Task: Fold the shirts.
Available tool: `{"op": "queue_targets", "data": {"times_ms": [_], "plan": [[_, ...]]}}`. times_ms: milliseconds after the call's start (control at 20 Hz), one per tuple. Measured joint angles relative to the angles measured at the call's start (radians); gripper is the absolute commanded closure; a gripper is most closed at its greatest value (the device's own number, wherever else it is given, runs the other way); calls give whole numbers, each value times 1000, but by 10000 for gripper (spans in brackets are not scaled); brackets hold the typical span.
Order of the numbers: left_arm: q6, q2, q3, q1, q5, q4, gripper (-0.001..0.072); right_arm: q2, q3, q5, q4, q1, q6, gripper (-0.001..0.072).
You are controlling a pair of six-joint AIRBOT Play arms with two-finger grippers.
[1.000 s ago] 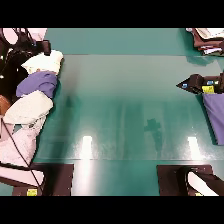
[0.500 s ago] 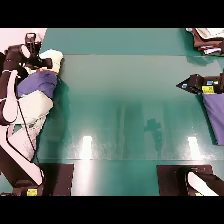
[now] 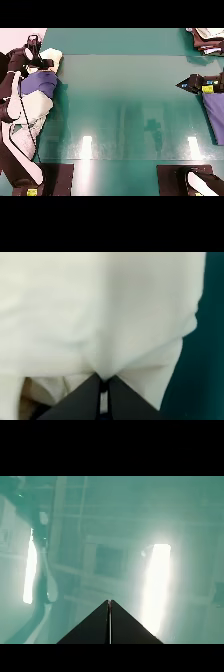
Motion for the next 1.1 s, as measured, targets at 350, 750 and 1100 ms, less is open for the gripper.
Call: {"op": "queue_targets", "data": {"times_ms": [350,750,1100], "plan": [[-17,319,75,-76,-48,2,683,0,147,-86,-6,0,-47,697],[-33,755,21,-384,-278,51,684,0,402,-150,-8,0,-92,696],[-148,782,-401,-790,-328,-17,578,0,468,-102,-7,0,-98,696]]}}
